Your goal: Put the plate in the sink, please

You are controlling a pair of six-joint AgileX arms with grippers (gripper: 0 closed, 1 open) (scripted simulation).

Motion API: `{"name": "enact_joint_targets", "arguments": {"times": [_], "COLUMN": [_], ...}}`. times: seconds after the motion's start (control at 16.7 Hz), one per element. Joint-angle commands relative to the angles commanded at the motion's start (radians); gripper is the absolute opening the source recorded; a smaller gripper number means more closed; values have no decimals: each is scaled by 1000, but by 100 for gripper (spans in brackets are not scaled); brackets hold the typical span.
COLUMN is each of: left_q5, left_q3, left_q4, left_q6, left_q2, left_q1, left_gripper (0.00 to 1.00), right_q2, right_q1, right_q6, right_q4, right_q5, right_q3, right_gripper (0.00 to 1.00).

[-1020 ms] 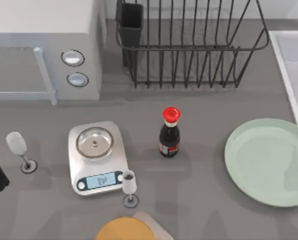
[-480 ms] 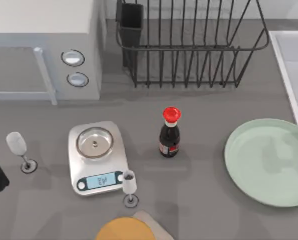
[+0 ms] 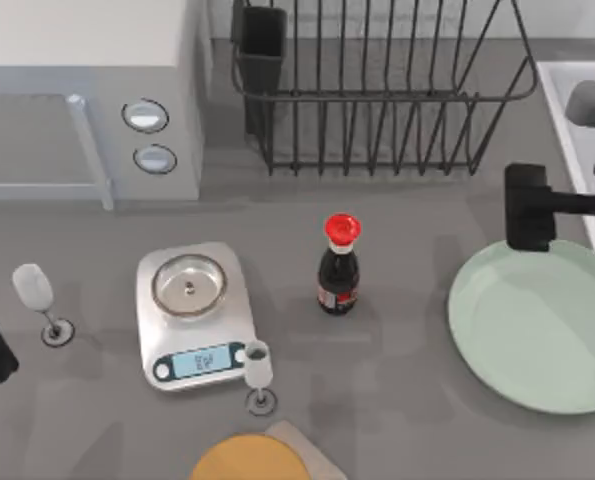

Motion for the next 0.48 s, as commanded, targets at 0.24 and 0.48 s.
{"name": "enact_joint_targets", "arguments": {"times": [0.24, 0.48], "left_q5": [0, 0], "left_q3": [0, 0], "left_q4": [0, 0], "left_q6": [0, 0], "left_q2": [0, 0], "left_q1": [0, 0], "left_gripper": [100, 100], "right_q2": [334, 519], "right_q1": [82, 131], "right_q6": [85, 135], "right_q4": [-180, -285], "right_q5": [0, 0], "right_q3": [240, 379], "right_gripper": [100, 100]}}
